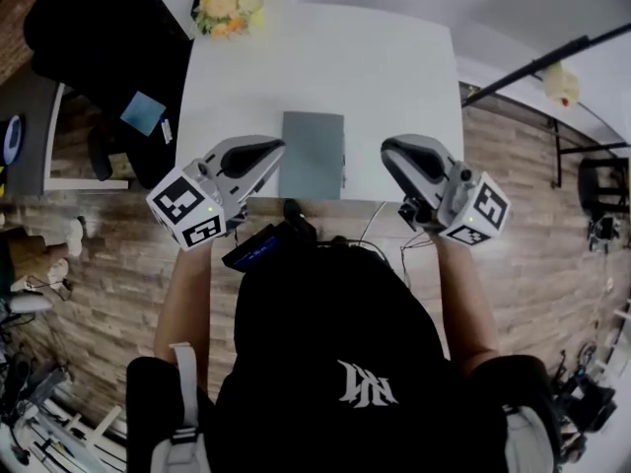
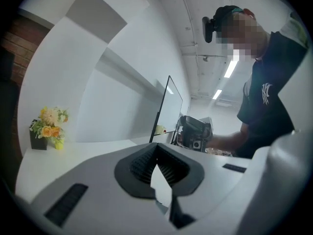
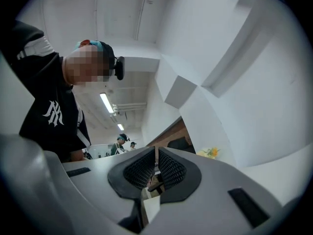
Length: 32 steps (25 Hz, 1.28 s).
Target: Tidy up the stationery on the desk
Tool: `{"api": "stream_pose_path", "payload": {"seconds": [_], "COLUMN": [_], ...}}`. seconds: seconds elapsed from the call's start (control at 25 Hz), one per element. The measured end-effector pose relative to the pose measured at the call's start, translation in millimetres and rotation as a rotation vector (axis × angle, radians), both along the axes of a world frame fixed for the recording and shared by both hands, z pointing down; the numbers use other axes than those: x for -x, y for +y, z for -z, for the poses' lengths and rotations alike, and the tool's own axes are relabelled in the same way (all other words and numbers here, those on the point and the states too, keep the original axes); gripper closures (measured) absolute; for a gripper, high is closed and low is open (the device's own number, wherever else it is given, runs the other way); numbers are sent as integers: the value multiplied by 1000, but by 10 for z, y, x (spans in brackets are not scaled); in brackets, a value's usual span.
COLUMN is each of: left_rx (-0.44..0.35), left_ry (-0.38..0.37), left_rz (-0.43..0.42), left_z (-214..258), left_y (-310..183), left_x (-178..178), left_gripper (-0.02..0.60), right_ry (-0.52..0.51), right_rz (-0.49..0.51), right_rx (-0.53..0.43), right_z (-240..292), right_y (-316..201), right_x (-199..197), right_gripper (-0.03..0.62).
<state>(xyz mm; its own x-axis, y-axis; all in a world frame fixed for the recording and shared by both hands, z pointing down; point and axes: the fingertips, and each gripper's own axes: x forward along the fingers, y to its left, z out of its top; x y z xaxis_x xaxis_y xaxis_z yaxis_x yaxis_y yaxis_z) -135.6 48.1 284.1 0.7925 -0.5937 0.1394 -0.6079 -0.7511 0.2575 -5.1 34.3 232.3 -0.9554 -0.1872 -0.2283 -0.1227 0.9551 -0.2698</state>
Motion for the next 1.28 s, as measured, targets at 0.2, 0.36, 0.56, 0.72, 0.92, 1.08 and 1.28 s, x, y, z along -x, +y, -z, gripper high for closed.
{"api": "stream_pose_path", "payload": {"seconds": [0.2,0.36,0.56,0.72,0.92,1.08,1.28], "left_rx": [30,64,86,81,68,61,62], "left_ry": [-26,-22,-62,-80,-91,-70,-54], "left_rz": [-5,-19,-36,-36,-38,-20,12], "left_z": [-102,-177,-232,-168,-106,-71,-33], "left_y": [510,915,1190,1274,1377,1482,1551], "left_x": [-382,-708,-868,-881,-890,-867,-815], "left_gripper": [578,578,578,578,578,578,578], "right_ry": [-1,33,74,71,85,101,122], "right_rz": [35,78,102,108,130,152,188], "right_rx": [-8,16,35,39,42,36,42], "right_z": [33,-169,-337,-360,-409,-414,-448], "right_y": [555,930,1202,1290,1433,1532,1541], "right_x": [-307,-471,-501,-524,-454,-363,-259], "right_gripper": [546,548,549,549,549,549,549]}}
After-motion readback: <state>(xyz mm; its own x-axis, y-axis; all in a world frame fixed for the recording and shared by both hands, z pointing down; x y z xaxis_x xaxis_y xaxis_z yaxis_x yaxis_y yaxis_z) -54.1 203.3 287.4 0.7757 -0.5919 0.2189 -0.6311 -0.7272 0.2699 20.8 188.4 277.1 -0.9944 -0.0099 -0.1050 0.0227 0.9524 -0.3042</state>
